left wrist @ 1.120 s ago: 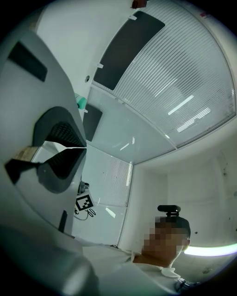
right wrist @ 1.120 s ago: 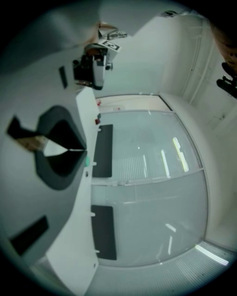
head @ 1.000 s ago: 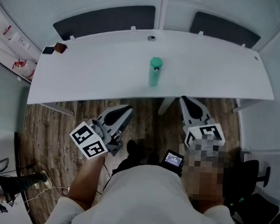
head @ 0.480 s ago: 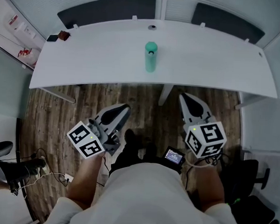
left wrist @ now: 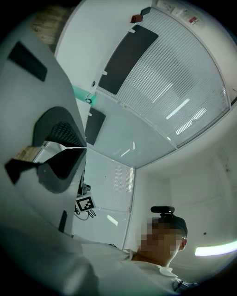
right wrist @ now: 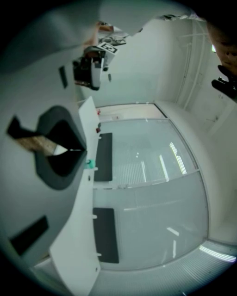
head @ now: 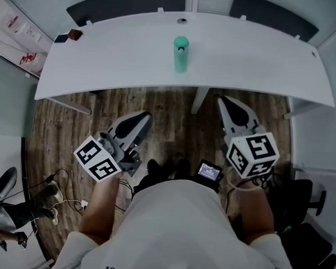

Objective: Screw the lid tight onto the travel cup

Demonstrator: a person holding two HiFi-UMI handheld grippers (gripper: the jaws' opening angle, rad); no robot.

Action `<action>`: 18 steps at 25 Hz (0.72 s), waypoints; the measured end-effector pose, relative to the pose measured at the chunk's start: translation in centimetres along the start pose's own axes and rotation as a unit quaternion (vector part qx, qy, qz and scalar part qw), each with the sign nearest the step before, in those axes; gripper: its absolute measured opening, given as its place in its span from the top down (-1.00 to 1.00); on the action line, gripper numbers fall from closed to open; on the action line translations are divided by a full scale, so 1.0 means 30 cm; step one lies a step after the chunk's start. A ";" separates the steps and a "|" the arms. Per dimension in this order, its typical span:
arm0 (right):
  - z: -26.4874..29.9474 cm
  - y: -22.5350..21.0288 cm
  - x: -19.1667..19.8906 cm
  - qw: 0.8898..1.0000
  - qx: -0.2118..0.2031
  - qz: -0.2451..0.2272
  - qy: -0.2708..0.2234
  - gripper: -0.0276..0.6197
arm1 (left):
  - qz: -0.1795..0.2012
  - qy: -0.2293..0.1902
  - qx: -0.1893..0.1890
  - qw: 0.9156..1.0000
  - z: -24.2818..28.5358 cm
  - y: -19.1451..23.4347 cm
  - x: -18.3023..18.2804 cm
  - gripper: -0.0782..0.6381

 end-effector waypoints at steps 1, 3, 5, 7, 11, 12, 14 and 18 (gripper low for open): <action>0.010 0.003 -0.016 1.000 0.003 0.000 -0.002 0.84 | 0.001 0.001 0.001 1.000 -0.005 0.012 -0.015 0.69; 0.038 0.009 -0.043 1.000 0.006 -0.003 -0.009 0.84 | 0.006 0.002 0.003 1.000 -0.013 0.041 -0.038 0.69; 0.047 0.018 -0.041 1.000 0.009 -0.004 -0.008 0.84 | 0.006 0.005 0.005 1.000 -0.024 0.058 -0.035 0.69; 0.041 0.028 -0.017 1.000 0.013 -0.002 -0.003 0.84 | 0.002 0.012 0.007 1.000 -0.035 0.064 -0.017 0.69; 0.048 0.038 0.019 1.000 0.019 0.003 0.004 0.84 | -0.004 0.021 0.015 1.000 -0.032 0.082 0.001 0.69; 0.049 0.042 0.026 1.000 0.021 0.004 0.006 0.84 | -0.006 0.024 0.018 1.000 -0.030 0.084 0.005 0.69; 0.053 0.055 0.032 1.000 0.023 0.004 0.009 0.84 | -0.007 0.028 0.025 0.999 -0.028 0.084 0.009 0.68; 0.061 0.083 0.022 1.000 0.026 -0.010 0.008 0.85 | -0.008 0.032 0.036 0.999 -0.026 0.084 0.009 0.68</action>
Point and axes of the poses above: the fingertips, and each gripper's own axes: z forward along the fingers, y to its left, x out of its underside, the point moved 1 cm from there along -z, backward along the fingers, and after that the axes turned 1 degree about x, right-handed, at the moved point
